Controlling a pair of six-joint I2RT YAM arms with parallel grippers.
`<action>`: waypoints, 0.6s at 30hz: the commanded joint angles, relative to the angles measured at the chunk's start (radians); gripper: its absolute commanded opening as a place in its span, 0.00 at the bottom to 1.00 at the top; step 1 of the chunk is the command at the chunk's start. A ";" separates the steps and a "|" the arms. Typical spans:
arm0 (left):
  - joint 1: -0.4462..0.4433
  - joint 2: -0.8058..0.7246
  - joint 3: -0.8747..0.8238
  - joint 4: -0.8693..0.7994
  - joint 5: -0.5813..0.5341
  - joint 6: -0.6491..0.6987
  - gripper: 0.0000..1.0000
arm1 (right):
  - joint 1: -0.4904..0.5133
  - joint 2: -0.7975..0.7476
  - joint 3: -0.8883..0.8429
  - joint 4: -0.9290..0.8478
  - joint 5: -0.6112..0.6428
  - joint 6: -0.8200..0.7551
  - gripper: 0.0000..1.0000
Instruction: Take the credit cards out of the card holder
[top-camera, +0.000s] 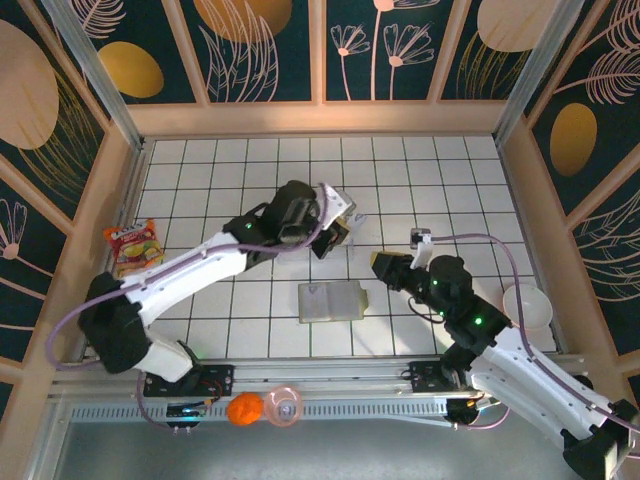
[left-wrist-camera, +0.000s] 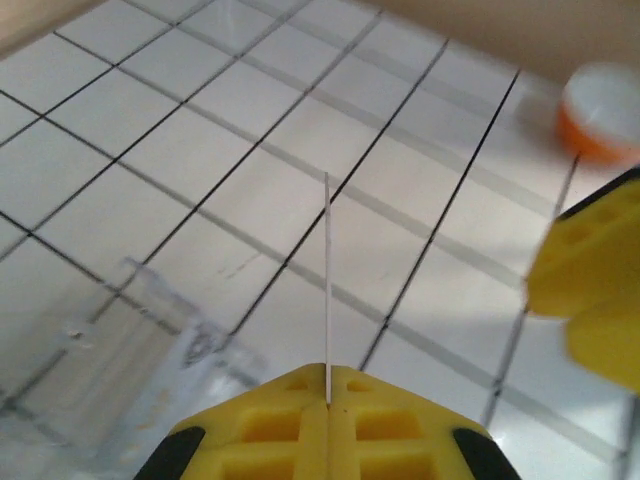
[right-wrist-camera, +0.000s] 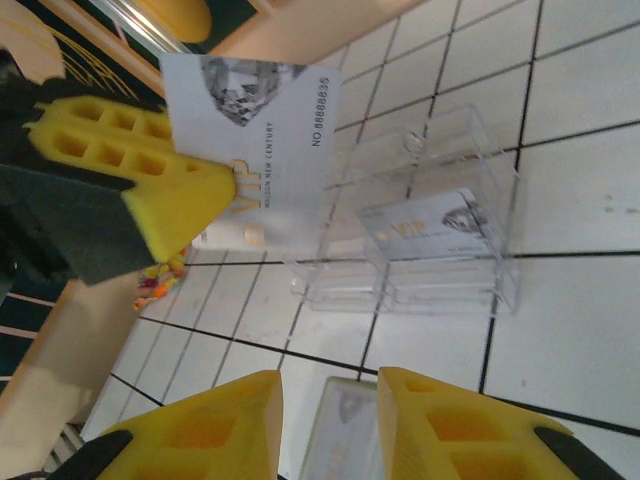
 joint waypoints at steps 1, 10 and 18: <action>-0.002 0.060 0.087 -0.275 -0.115 0.281 0.00 | -0.015 -0.015 -0.019 -0.019 0.010 0.007 0.31; 0.004 0.198 0.183 -0.301 -0.176 0.462 0.00 | -0.082 -0.005 -0.005 -0.087 -0.005 -0.013 0.30; 0.022 0.333 0.299 -0.353 -0.210 0.544 0.00 | -0.158 0.000 0.000 -0.118 -0.060 -0.016 0.30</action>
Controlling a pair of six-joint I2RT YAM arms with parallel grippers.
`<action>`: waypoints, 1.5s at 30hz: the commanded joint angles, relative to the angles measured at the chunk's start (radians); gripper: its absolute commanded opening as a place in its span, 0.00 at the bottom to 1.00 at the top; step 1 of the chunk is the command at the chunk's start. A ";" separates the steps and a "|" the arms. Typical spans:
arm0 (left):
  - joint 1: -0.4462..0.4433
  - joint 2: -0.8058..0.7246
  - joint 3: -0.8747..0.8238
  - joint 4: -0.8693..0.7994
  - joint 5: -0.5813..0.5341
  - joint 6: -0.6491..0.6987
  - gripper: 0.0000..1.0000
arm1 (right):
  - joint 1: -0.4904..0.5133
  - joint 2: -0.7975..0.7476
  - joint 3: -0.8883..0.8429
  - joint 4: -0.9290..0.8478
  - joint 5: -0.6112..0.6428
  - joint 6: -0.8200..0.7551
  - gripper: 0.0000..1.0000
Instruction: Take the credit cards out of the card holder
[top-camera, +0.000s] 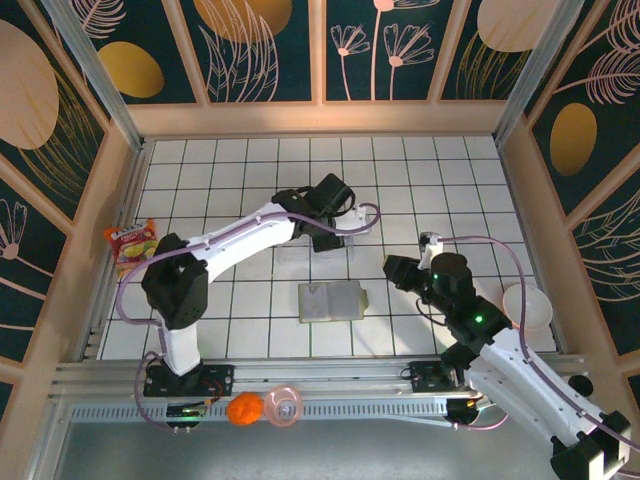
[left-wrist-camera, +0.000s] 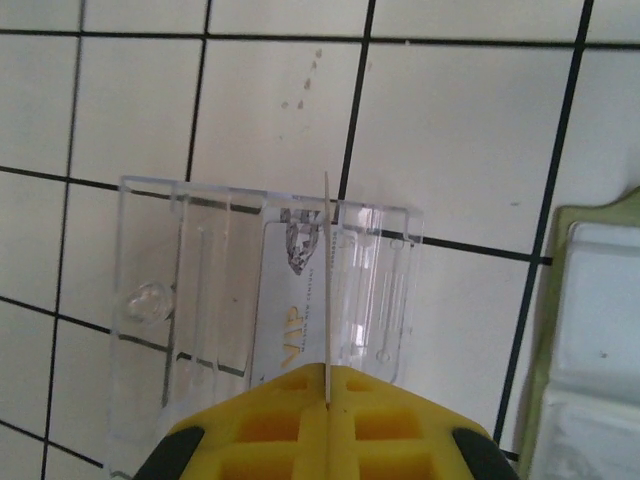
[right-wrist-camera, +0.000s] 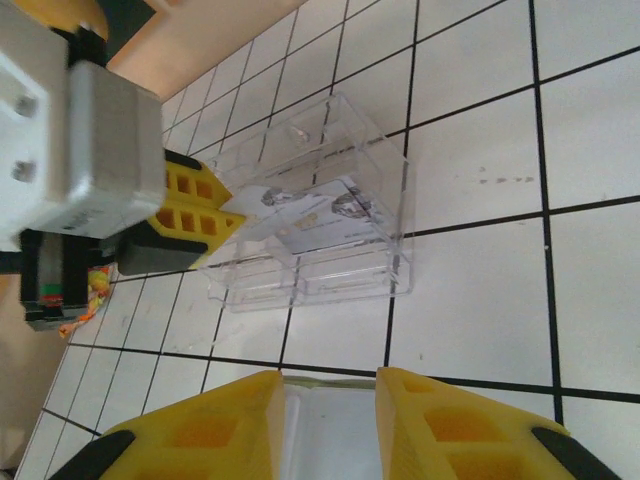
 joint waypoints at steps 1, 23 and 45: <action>0.010 0.025 0.060 -0.061 -0.023 0.079 0.00 | -0.015 0.004 0.011 -0.017 -0.033 -0.016 0.30; 0.033 0.052 0.008 -0.024 -0.020 0.102 0.00 | -0.140 0.058 0.008 0.033 -0.138 -0.021 0.30; 0.034 0.118 0.043 0.022 -0.031 0.040 0.12 | -0.168 0.062 0.034 0.018 -0.191 -0.030 0.29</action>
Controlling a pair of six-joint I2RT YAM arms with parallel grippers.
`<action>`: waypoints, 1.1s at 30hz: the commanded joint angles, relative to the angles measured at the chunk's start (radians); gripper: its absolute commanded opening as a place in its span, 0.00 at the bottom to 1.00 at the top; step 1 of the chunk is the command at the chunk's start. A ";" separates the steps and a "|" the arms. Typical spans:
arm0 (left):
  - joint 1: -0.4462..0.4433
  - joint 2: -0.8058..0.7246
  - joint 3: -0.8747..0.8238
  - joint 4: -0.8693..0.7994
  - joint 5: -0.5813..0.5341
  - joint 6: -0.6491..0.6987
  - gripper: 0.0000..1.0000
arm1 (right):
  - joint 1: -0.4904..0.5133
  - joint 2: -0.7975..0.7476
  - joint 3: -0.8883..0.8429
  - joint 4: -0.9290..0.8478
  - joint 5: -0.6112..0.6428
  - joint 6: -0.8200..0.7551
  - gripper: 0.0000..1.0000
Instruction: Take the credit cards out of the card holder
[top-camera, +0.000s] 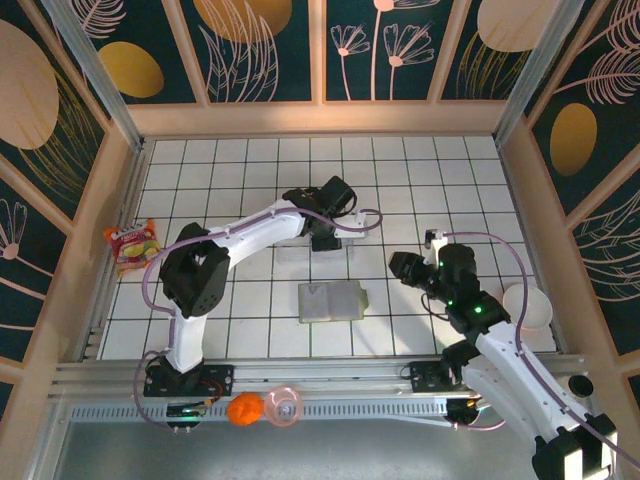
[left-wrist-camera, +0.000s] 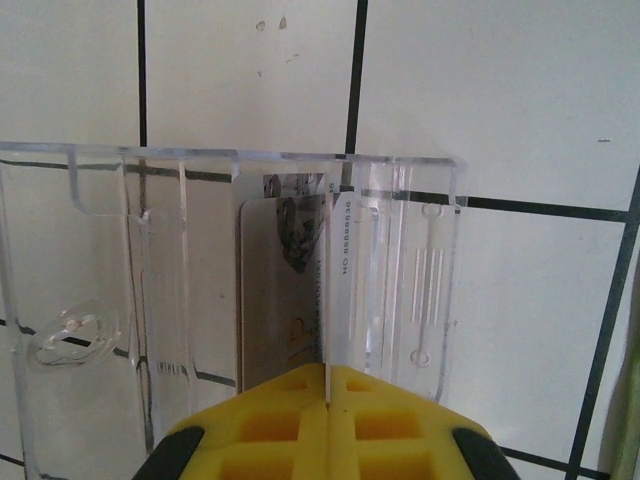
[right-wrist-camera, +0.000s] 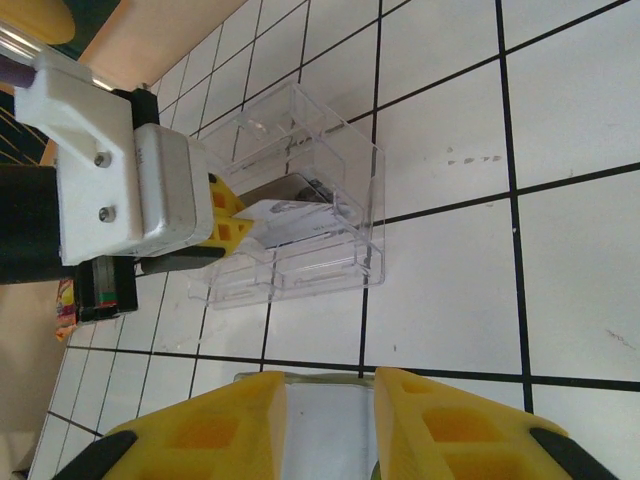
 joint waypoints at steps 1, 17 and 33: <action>0.006 0.015 0.030 0.012 -0.011 -0.029 0.18 | -0.007 -0.011 0.031 0.013 -0.025 -0.010 0.29; 0.007 -0.245 -0.010 0.319 -0.171 -0.276 0.30 | 0.100 0.114 -0.018 0.131 -0.078 -0.035 0.46; 0.010 -1.005 -1.006 0.912 -0.217 -1.209 0.99 | 0.744 0.760 0.292 0.064 0.442 -0.140 0.46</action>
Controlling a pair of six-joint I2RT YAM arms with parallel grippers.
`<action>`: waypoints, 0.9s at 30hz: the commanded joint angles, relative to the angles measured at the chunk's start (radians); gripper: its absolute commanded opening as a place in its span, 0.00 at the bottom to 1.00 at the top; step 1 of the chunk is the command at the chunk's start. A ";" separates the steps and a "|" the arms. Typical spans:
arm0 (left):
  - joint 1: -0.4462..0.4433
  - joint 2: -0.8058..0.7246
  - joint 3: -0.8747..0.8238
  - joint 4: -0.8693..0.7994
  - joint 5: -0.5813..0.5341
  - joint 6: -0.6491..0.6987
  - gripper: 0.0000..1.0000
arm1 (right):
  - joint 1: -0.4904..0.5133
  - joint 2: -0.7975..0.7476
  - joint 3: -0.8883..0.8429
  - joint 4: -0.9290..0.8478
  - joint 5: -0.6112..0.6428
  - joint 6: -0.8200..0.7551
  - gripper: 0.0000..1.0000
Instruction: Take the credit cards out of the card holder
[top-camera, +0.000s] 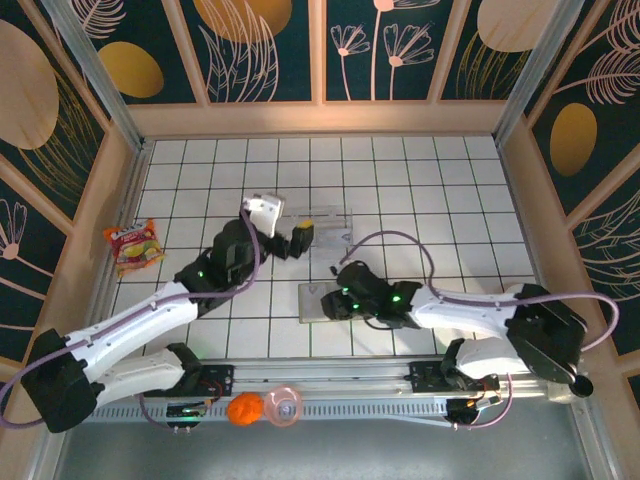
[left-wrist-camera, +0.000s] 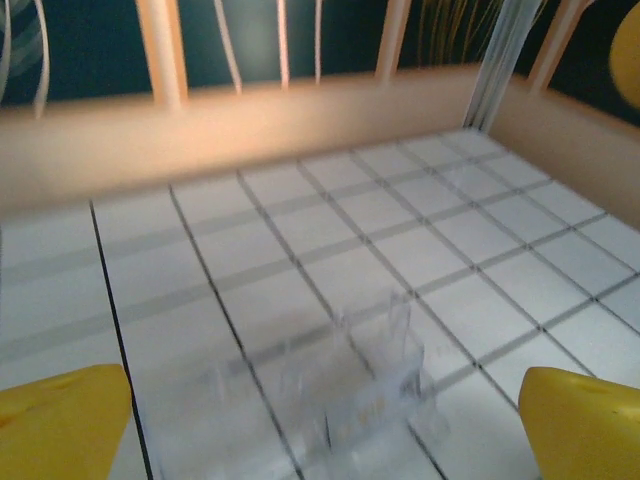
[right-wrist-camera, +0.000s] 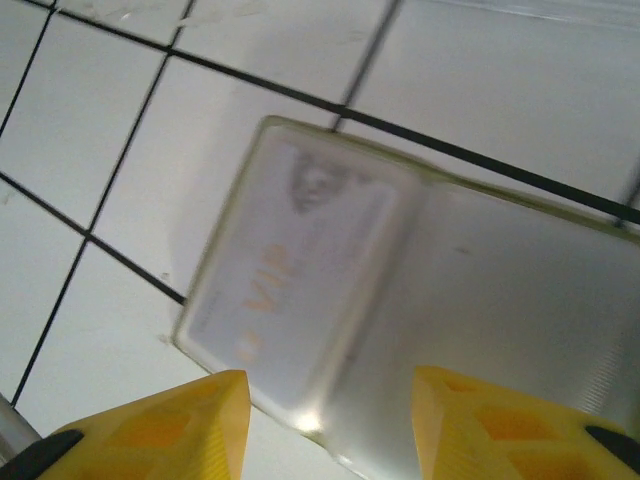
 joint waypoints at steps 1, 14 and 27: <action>0.009 -0.087 -0.117 0.076 -0.001 -0.277 0.99 | 0.065 0.084 0.097 -0.050 0.159 -0.051 0.46; 0.052 -0.369 -0.395 -0.011 0.034 -0.528 0.93 | 0.151 0.341 0.257 -0.112 0.261 -0.073 0.43; 0.111 -0.269 -0.433 -0.007 0.233 -0.541 0.60 | 0.124 0.348 0.226 -0.070 0.270 -0.044 0.02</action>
